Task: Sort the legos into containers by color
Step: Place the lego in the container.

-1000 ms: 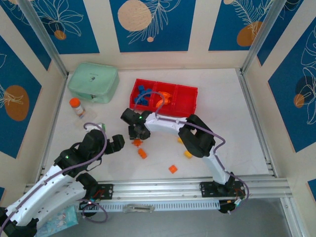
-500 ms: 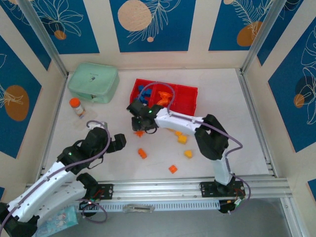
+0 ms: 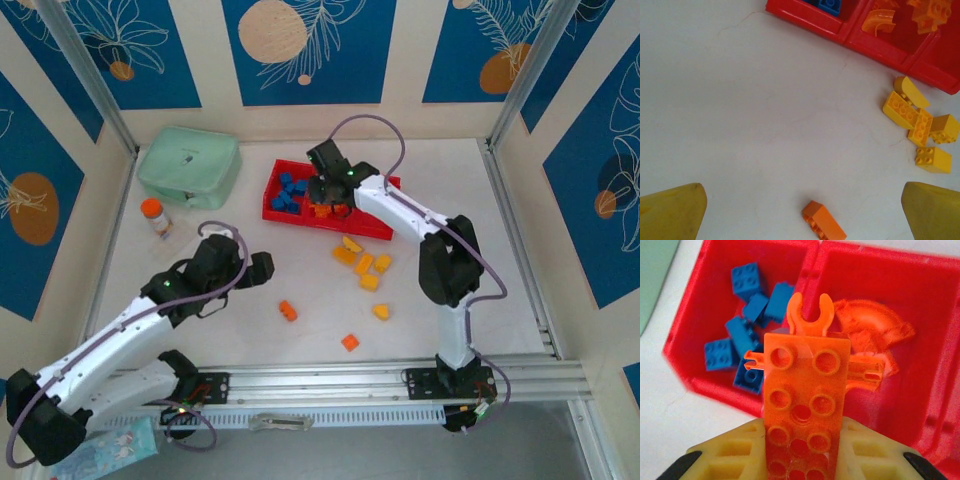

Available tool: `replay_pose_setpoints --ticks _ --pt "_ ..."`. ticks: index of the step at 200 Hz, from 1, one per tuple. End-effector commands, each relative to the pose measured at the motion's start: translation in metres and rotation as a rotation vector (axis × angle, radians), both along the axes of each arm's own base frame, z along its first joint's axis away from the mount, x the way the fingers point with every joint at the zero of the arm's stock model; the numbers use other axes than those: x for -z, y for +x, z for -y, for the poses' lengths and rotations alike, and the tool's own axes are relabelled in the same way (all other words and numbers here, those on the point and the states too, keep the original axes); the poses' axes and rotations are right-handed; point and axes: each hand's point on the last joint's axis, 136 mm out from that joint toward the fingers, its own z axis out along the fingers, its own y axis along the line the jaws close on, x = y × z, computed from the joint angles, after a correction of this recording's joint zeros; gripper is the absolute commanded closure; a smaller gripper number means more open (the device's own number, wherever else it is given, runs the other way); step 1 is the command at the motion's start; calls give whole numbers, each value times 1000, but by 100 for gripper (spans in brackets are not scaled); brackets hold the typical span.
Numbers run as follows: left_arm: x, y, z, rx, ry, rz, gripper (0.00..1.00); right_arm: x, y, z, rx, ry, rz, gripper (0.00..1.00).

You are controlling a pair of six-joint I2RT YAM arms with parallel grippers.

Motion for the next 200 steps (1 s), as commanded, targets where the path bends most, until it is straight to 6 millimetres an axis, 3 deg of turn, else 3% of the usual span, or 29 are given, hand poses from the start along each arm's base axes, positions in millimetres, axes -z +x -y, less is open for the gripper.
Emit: replay_pose_setpoints --ticks 1,53,98,126,151,200 --pt "-20 14 12 21 -40 53 1 12 12 4 -21 -65 -21 81" --pt "-20 23 17 21 -36 50 1 33 47 14 24 -95 -46 80" --pt "-21 22 11 9 -36 57 1 47 60 32 95 -122 -84 79" --pt "-21 21 8 4 -35 58 1 52 59 35 101 -91 -110 62" --pt "-22 21 7 3 -40 58 1 33 56 31 78 -84 -72 48" --pt "-23 16 3 -4 -52 64 1 -15 25 16 1 -56 3 38"
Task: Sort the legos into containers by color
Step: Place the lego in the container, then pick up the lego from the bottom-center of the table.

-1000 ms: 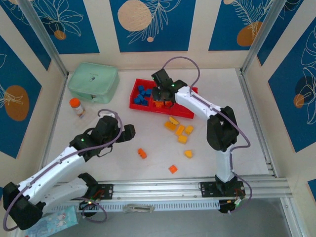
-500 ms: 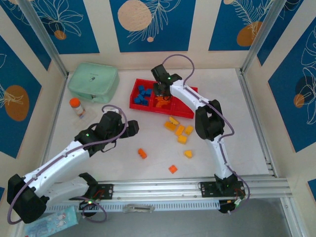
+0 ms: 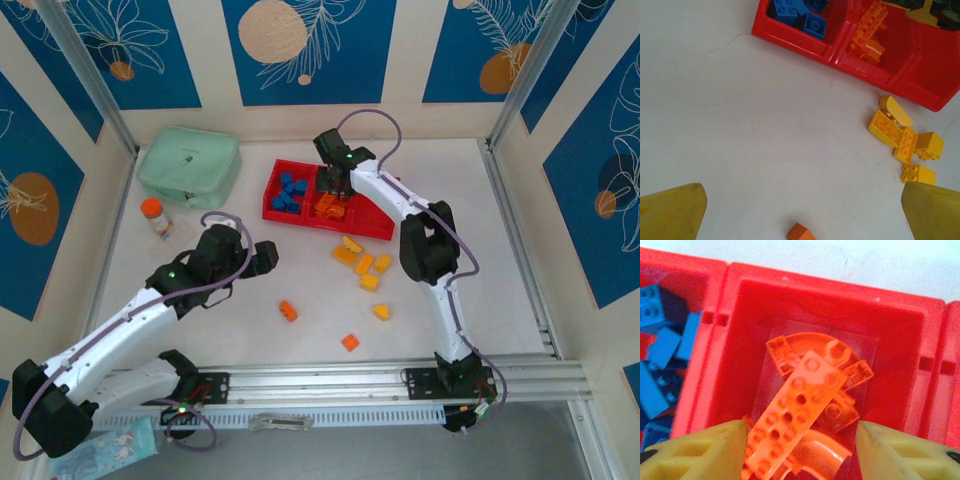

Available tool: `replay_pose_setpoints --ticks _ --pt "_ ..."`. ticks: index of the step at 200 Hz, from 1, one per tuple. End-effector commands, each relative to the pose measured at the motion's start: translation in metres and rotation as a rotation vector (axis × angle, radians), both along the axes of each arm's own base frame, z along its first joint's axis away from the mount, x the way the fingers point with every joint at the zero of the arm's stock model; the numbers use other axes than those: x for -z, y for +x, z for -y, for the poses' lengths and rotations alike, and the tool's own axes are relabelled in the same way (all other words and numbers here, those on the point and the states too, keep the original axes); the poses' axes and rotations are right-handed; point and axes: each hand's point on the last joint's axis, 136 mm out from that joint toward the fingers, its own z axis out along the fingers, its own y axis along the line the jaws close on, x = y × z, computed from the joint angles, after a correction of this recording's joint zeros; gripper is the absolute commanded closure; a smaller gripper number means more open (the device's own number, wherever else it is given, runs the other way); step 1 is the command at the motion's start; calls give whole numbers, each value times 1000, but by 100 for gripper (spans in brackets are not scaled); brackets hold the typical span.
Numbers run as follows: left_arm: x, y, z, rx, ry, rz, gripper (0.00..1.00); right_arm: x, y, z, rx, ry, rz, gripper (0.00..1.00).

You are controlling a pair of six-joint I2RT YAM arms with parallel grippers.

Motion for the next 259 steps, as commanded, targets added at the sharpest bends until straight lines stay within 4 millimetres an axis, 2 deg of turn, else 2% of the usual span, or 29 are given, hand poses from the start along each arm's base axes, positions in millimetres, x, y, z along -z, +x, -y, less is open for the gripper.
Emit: replay_pose_setpoints --ticks 1,35,66,106,145,187,208,223,259 --pt "-9 -4 -3 12 -16 23 1 -56 -21 -13 -65 49 87 38" --pt "-10 -15 -11 11 -15 20 1 -60 -65 -29 -164 62 67 32" --pt "-5 -29 -23 14 4 3 1 -56 -118 -48 -279 40 35 27" --pt "7 -50 -40 -8 9 -26 1 -34 -186 -65 -401 5 -40 22" --pt "13 -66 -52 -33 -7 -47 1 -16 -252 -93 -544 35 -112 18" --pt "21 -78 -65 -73 -1 -73 1 12 -311 -124 -656 71 -201 14" --pt "23 -82 -70 -94 -9 -71 1 24 -333 -139 -698 95 -236 13" --pt "22 -84 -73 -104 -11 -65 1 34 -339 -142 -705 64 -242 13" --pt "22 -87 -81 -133 -8 -64 1 58 -333 -126 -623 -26 -261 16"
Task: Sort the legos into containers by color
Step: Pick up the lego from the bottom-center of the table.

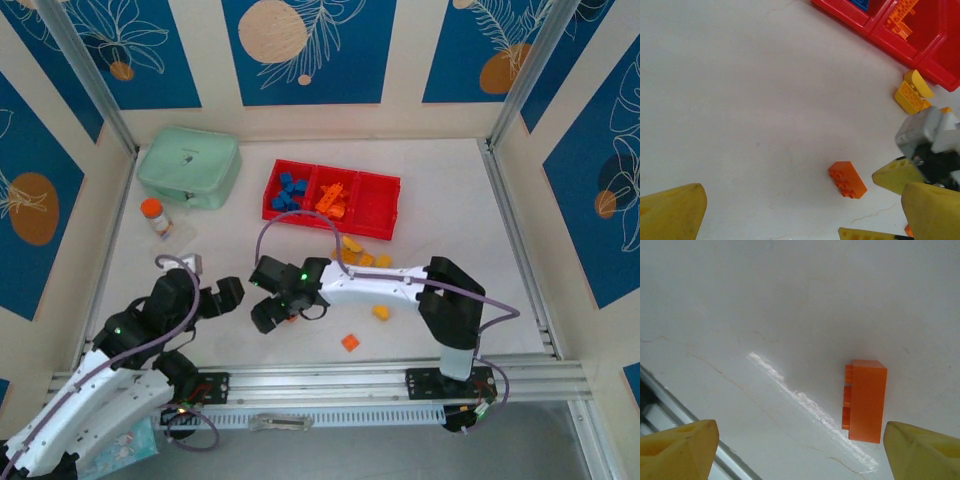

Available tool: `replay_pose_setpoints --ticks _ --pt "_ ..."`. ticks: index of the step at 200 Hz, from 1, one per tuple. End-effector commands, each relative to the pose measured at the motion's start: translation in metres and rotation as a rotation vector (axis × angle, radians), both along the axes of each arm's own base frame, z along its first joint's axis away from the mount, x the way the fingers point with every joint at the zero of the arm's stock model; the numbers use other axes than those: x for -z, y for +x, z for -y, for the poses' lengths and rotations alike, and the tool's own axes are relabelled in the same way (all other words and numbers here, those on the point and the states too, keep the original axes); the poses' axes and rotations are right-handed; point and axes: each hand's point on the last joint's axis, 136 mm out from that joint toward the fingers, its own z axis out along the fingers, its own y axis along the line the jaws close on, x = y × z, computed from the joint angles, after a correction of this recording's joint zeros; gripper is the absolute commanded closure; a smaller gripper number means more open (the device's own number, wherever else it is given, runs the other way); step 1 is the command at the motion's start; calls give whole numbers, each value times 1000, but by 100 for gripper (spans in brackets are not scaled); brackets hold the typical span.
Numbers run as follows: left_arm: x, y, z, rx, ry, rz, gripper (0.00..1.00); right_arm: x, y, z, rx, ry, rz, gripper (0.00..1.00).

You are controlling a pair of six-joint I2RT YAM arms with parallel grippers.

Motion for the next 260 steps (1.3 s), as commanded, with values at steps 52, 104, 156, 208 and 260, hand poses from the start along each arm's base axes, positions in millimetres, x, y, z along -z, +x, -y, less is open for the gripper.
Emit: replay_pose_setpoints --ticks 52,104,156,208,260 --pt "10 -4 -13 -62 11 -17 1 45 17 27 98 -142 -16 34" --pt "9 -3 -12 -61 7 -13 1 56 25 27 100 -161 -29 57" --pt "7 -1 -10 -55 6 -5 1 58 24 28 99 -174 -29 73" --pt "1 4 -2 -19 7 6 1 29 32 28 118 -117 5 85" --pt "-11 16 11 26 10 28 1 -14 68 45 177 -67 67 88"
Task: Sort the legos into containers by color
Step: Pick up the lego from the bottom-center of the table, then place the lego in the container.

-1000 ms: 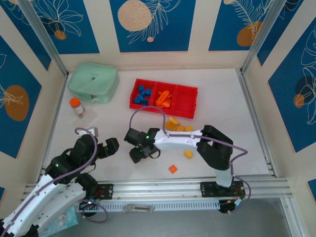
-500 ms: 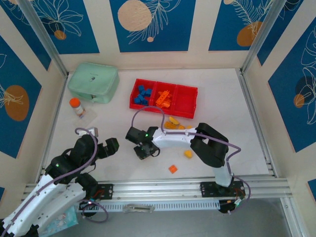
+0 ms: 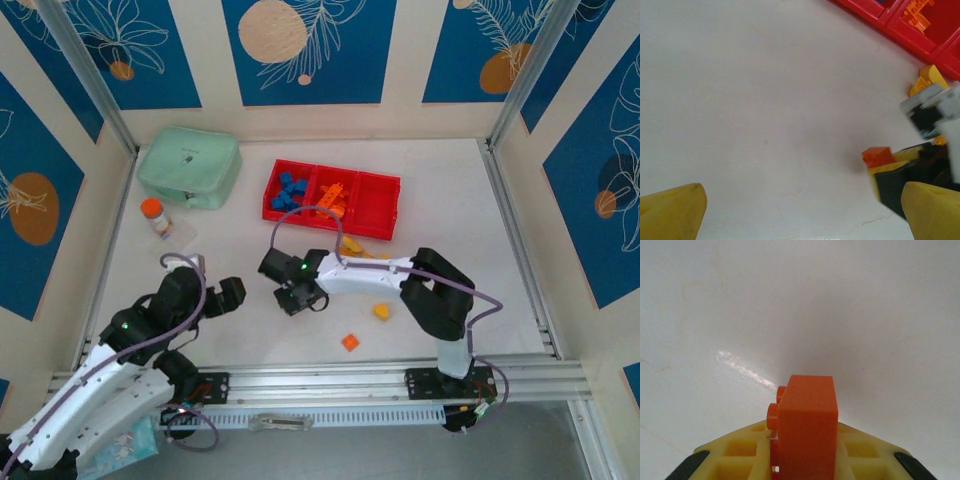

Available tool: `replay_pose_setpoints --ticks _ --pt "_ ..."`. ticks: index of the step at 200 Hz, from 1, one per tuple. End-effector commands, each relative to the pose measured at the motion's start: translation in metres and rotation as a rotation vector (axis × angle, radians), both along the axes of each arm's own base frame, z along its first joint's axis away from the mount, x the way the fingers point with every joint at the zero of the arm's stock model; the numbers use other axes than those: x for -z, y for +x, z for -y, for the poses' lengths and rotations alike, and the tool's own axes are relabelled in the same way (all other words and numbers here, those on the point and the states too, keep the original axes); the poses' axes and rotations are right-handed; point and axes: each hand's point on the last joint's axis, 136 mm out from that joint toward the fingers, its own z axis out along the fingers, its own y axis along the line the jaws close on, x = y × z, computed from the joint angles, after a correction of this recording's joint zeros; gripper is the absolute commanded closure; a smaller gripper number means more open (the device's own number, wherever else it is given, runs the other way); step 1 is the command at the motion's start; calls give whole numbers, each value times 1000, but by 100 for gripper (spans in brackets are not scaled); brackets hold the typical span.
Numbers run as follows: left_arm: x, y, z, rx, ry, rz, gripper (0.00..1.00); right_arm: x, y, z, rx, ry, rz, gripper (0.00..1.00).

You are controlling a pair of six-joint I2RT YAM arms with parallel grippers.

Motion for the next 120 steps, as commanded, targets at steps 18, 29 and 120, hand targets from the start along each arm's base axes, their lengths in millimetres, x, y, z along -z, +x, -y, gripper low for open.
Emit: replay_pose_setpoints --ticks 18,29,120 --pt "-27 16 14 43 -24 71 1 -54 47 19 71 63 94 88" --pt "-30 20 18 52 -24 77 1 -63 63 26 96 70 119 88" --pt "-42 61 55 107 -38 101 1 -92 205 87 345 73 232 88"
